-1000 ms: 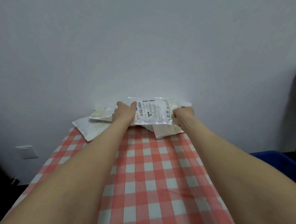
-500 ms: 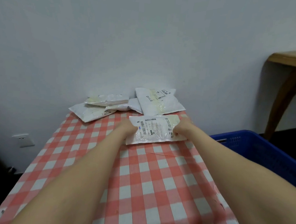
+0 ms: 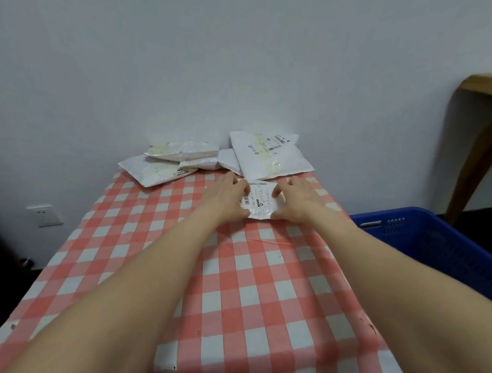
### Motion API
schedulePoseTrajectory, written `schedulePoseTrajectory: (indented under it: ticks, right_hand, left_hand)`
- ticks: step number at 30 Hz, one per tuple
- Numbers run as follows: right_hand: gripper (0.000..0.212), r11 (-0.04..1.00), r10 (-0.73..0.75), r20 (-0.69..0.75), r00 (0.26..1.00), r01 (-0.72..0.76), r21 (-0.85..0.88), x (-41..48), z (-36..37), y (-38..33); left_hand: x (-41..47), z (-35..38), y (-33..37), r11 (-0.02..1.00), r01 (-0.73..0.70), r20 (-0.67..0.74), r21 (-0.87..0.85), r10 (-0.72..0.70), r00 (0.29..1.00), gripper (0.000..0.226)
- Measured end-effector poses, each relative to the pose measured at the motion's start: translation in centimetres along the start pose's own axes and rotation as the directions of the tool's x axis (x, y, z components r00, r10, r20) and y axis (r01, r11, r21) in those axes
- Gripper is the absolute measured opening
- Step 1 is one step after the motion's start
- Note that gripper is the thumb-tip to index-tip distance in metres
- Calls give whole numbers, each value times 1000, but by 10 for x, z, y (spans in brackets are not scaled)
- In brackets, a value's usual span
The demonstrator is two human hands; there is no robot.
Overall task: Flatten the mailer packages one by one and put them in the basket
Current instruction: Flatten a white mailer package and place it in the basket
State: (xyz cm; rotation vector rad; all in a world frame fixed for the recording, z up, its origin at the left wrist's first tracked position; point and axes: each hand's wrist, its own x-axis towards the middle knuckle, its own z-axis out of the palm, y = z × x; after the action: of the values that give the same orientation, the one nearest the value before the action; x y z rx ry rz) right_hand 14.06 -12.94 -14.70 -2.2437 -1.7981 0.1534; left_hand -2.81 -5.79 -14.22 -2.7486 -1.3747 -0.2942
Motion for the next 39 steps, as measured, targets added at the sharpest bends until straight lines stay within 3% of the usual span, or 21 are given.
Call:
schedulePoseTrajectory:
  ticks: [3,8,16,20,24,27,30,34,36,39]
  right_hand:
    - [62,998,-13,75,997,18,-62,3,1,1]
    - [42,998,-4,159,987,13,-60,10,8,2]
    - [17,996,0,169,986,15,-88,20,14,-2]
    - [30,999,4,174,985,2,-37,17,15,-3]
    - [26,1000,-30,204,979,31,1,10,5,1]
    - [16,999,-40,317,947,30,36,6,-6,4]
    - [25,987,-17,334,942,-37,155,4,-18,4]
    - [29,995,3,117,993,-15,102,7,-22,0]
    - [44,999,-5,139,990,-2,53,11,-16,-4]
    - [56,1000,20,227,974,-24,16,14,-9,-8]
  left_hand:
    - [3,4,-2,1000,-16,76,-6,16,997,54]
    - [8,3,-7,998,-61,202,21,56,978,51]
    - [14,12,-9,994,-93,125,49,86,988,31]
    - [14,12,-8,990,-123,112,73,114,987,24]
    - [16,-1,-6,988,-146,200,56,132,971,26]
    - [12,-14,-3,991,-133,313,21,120,942,23]
    - [11,-24,-5,994,-32,312,-105,63,948,22]
    - [14,-27,-6,995,14,172,-96,3,985,29]
    - [14,-20,-3,998,-7,212,-60,20,977,45]
    - [16,-8,0,999,-15,240,-31,22,971,51]
